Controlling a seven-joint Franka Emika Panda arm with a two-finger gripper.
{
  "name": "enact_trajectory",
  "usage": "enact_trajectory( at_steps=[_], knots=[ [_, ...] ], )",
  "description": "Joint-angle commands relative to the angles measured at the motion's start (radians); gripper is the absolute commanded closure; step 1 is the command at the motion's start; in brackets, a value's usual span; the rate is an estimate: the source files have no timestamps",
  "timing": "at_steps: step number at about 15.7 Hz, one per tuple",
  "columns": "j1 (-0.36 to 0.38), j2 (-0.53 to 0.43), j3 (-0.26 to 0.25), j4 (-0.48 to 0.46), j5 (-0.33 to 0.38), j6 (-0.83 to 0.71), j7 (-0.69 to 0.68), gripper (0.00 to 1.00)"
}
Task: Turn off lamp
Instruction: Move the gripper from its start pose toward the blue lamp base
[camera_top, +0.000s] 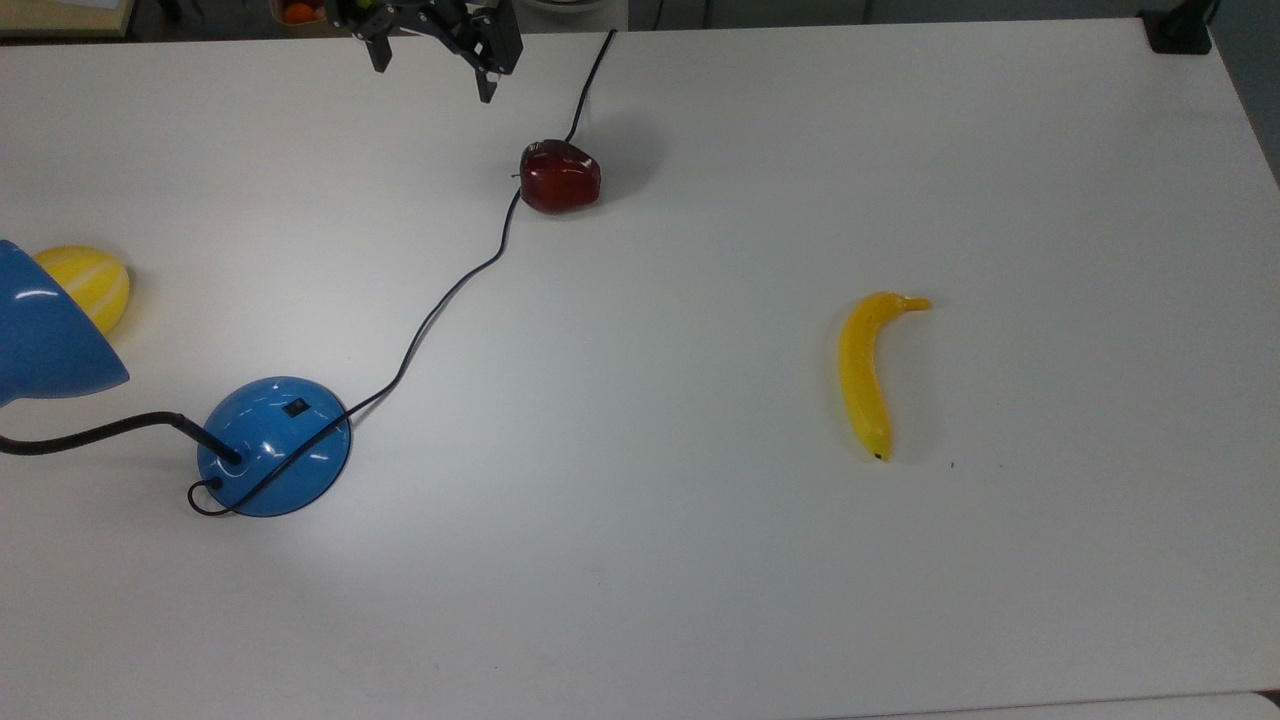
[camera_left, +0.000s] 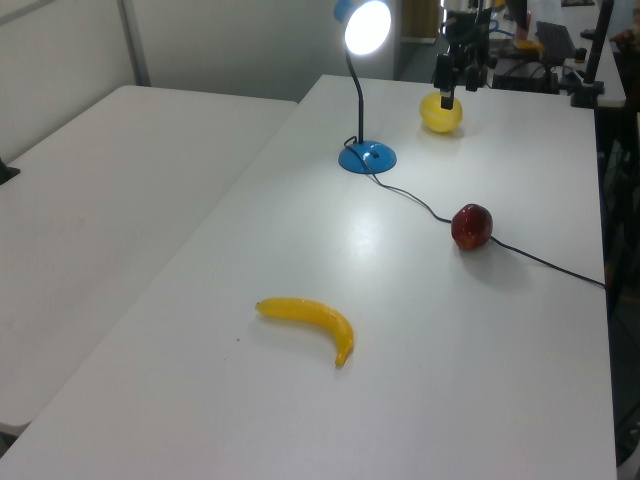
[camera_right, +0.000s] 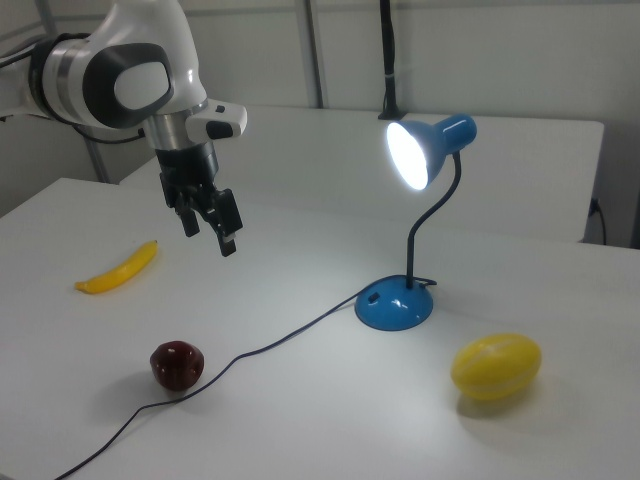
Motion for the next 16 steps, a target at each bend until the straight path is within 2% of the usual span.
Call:
enact_trajectory(
  at_steps=[1, 7, 8, 12, 13, 16],
  knots=[
    [0.018, 0.006, -0.006, 0.001, -0.015, -0.053, -0.017, 0.00],
    [0.014, 0.058, -0.009, 0.047, -0.009, -0.043, -0.020, 0.02],
    [0.014, 0.058, -0.012, 0.047, -0.007, -0.040, -0.032, 0.30],
    [0.012, 0.069, -0.018, 0.050, 0.049, -0.020, -0.061, 0.93],
    [0.005, 0.075, -0.019, 0.050, 0.073, 0.012, -0.058, 1.00],
    [-0.021, 0.087, -0.021, 0.052, 0.091, 0.080, -0.041, 1.00]
  ],
)
